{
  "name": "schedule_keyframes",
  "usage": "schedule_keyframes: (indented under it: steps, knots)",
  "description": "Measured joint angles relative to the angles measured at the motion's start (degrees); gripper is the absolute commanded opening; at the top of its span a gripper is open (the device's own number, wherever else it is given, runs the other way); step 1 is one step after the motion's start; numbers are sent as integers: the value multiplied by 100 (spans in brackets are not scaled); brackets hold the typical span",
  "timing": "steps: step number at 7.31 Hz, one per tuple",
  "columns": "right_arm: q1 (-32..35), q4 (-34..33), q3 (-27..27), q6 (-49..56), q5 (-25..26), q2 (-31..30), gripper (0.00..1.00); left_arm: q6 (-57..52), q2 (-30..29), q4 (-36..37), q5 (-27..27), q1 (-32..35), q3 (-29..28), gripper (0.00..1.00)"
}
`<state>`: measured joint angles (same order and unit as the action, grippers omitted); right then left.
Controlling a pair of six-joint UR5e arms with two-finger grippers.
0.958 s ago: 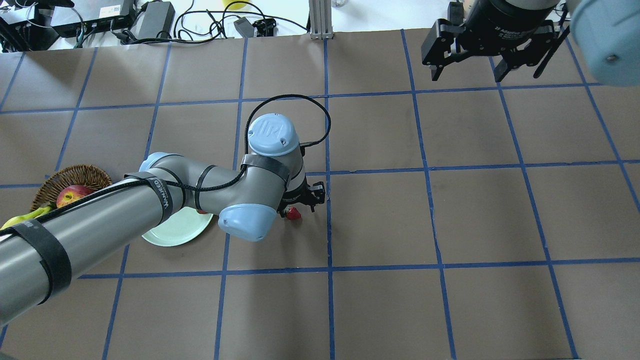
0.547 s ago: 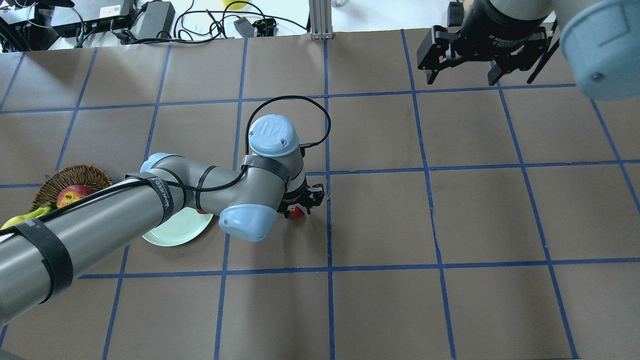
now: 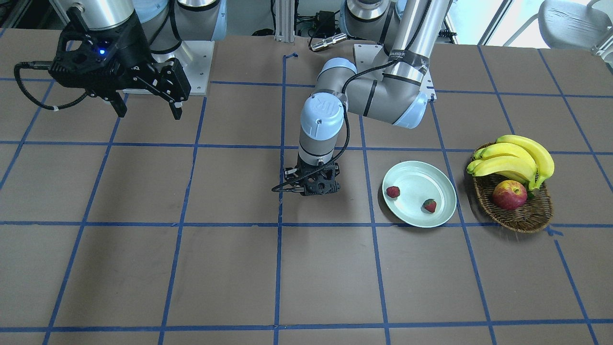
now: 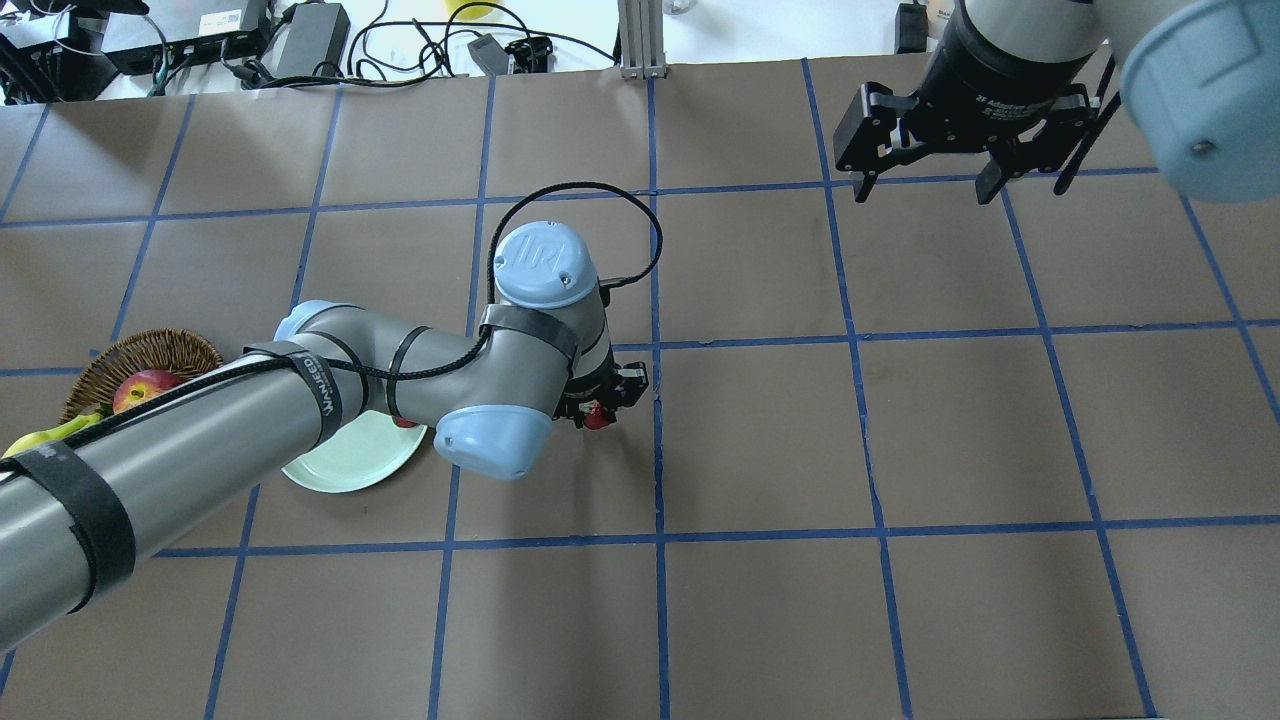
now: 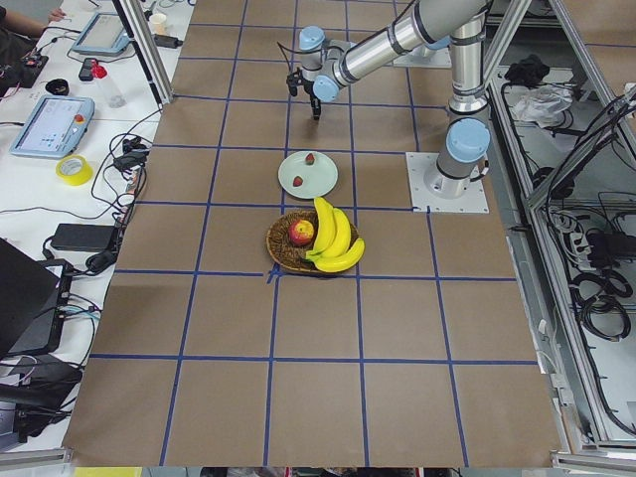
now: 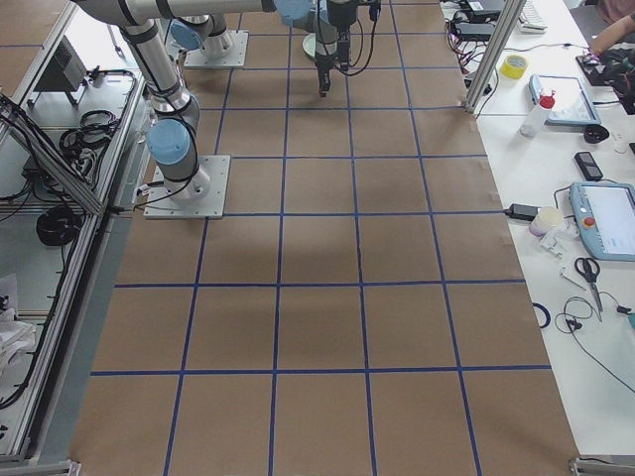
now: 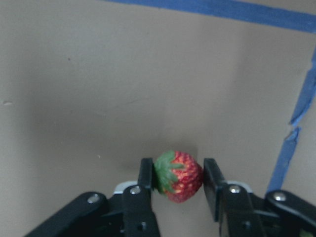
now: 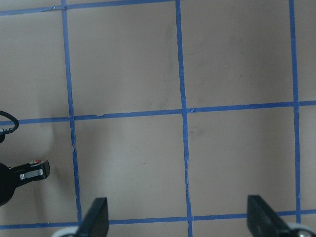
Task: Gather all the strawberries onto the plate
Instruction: 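Carry the strawberry over the green plate and open the left gripper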
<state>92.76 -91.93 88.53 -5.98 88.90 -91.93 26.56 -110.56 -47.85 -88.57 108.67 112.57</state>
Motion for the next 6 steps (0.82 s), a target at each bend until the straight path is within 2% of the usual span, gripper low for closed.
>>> schedule_keyframes:
  steps: [1, 3, 6]
  knots:
    - [3, 131, -32, 0, -2, -9, 100, -221, 102, -21, -48, -82, -40, 1]
    - [-2, 215, -42, -3, -4, -9, 100, -952, 400, -239, -222, -651, -74, 0]
    - [-3, 194, -9, 263, -10, -9, 100, -3064, 860, -650, -249, -2222, -38, 0]
